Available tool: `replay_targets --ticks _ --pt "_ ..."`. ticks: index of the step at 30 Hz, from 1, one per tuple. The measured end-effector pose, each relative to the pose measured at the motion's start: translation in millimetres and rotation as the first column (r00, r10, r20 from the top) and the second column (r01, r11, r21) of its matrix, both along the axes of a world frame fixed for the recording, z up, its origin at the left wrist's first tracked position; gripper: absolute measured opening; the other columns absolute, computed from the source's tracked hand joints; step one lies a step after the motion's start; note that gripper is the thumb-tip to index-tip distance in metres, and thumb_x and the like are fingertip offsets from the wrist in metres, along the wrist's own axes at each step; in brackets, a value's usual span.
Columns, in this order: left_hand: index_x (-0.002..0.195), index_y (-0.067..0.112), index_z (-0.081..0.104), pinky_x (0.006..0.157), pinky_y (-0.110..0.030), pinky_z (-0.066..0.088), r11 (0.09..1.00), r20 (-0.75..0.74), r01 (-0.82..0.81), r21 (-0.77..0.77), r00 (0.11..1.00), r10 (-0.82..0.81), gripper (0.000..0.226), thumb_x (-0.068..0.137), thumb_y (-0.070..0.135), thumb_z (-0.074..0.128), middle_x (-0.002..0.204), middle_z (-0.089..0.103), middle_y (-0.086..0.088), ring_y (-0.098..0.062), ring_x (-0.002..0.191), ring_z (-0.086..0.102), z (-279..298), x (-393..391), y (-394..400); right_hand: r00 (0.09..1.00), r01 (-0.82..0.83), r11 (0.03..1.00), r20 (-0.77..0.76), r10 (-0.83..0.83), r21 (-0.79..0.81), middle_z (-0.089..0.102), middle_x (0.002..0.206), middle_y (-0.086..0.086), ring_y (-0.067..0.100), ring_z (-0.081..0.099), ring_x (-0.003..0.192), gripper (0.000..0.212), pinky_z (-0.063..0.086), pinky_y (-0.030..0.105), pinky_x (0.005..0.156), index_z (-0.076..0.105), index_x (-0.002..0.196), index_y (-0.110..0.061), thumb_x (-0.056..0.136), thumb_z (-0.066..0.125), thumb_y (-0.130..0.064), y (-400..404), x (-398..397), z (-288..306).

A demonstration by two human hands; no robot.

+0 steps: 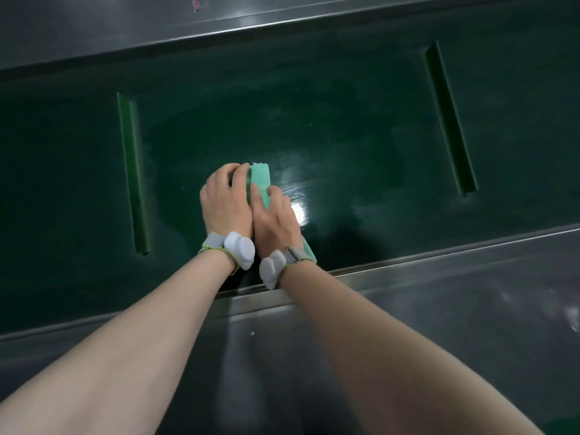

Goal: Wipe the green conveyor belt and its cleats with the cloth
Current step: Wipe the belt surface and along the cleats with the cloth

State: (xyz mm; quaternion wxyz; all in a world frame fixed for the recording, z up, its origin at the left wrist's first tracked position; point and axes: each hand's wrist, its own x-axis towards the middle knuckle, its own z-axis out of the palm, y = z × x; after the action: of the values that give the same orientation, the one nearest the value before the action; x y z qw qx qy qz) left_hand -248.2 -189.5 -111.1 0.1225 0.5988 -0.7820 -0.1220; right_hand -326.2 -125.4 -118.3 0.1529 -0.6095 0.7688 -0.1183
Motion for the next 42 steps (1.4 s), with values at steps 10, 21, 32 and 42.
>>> replay_targets --ticks 10,21,32,42 --pt "0.136 0.009 0.059 0.096 -0.049 0.044 1.000 0.075 0.017 -0.001 0.997 -0.017 0.052 0.085 0.000 0.051 0.135 0.058 -0.012 -0.036 0.122 0.055 -7 -18 4 0.866 0.498 0.867 -0.035 -0.498 -0.004 0.045 0.138 0.015 0.039 0.049 0.119 0.046 0.044 0.040 0.089 0.041 0.148 -0.026 0.105 0.045 -0.043 47 -247 -8" --pt "0.130 0.013 0.064 0.096 -0.049 0.043 0.993 0.036 -0.115 -0.026 0.993 0.116 0.036 0.098 0.011 0.048 0.132 0.058 -0.013 -0.036 0.119 0.054 -20 -44 3 0.959 0.266 0.962 -0.080 -0.270 -0.061 0.051 0.129 0.014 0.032 0.043 0.111 0.059 0.044 0.037 0.088 0.046 0.147 -0.016 0.089 0.041 -0.013 13 -123 -10" --pt "0.128 0.014 0.062 0.097 -0.048 0.042 0.995 0.051 -0.032 -0.099 0.998 0.037 0.031 0.102 0.019 0.047 0.136 0.057 -0.009 -0.032 0.122 0.053 -26 -68 -21 0.879 0.426 0.896 -0.175 -0.443 -0.124 0.055 0.125 0.024 0.041 0.056 0.096 0.044 0.050 0.045 0.072 0.051 0.147 -0.012 0.104 0.052 -0.022 30 -277 -10" --pt "0.118 0.016 0.066 0.074 -0.044 0.045 1.000 0.044 -0.017 0.016 0.999 0.016 0.045 0.090 0.020 0.032 0.112 0.066 -0.009 -0.036 0.096 0.058 -14 -73 -49 0.949 0.290 0.957 -0.127 -0.289 -0.013 0.040 0.147 0.020 0.038 0.044 0.123 0.054 0.041 0.043 0.099 0.035 0.156 -0.013 0.102 0.035 -0.013 -48 -173 -14"
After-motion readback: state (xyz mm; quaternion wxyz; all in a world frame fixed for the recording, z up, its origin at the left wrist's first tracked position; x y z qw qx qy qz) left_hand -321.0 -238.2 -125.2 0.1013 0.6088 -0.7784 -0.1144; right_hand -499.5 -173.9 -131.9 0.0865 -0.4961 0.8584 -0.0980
